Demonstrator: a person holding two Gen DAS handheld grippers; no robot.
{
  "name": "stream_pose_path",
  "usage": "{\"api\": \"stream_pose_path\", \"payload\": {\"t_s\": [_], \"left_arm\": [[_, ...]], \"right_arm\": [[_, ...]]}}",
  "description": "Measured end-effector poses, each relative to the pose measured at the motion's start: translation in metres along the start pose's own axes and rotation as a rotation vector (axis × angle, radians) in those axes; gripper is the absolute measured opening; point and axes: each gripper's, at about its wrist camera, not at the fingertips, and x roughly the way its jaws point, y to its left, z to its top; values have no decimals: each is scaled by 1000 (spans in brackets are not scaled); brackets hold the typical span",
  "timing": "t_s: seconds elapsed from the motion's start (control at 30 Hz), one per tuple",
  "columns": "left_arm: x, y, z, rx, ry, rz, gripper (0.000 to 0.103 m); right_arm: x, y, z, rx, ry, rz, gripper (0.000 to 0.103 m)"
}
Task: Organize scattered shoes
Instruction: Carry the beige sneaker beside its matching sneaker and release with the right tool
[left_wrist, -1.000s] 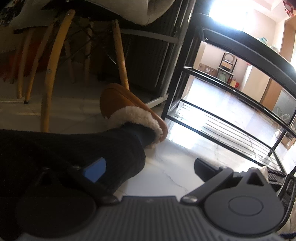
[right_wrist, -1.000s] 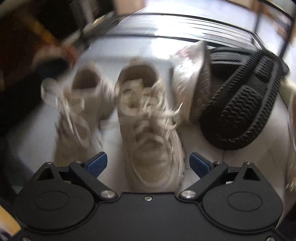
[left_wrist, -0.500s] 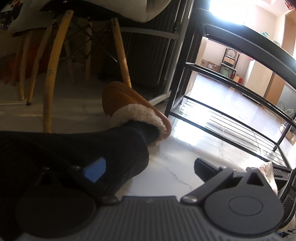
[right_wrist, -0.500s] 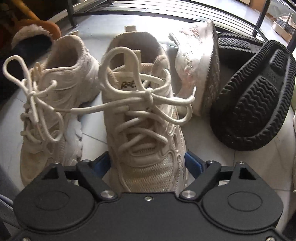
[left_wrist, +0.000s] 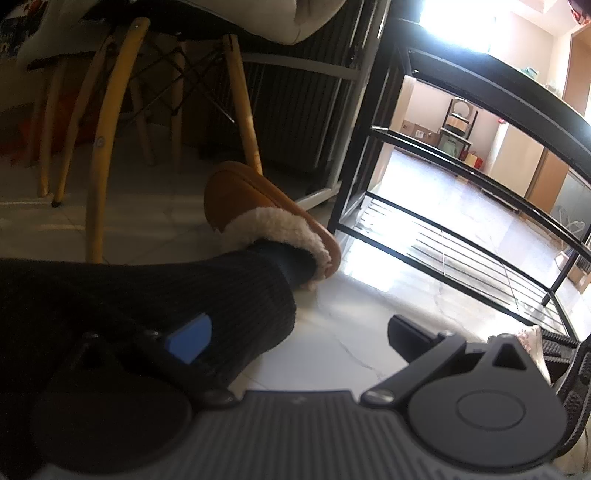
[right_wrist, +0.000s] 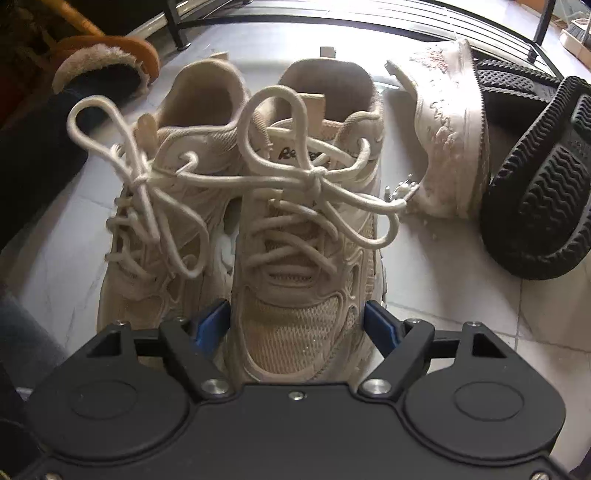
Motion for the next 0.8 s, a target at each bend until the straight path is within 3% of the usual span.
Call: {"api": "stream_pose_path", "payload": {"t_s": [0.4,0.57,0.73,0.8], "left_arm": [[-1,2,0,-12,-2,-14,102],[-2,4,1,-18,-3,-22,102],[-1,1,1,-14,-4,-15,102],[-1,1,1,-13,-3,-14,102]], "right_arm": [[-4,3,-5,-21,44,35,81],[-13,-8,4,40,57,64,93],[-50,-27,23,148,-46,101,94],[-69,-41,35,251,-139,147,94]]}}
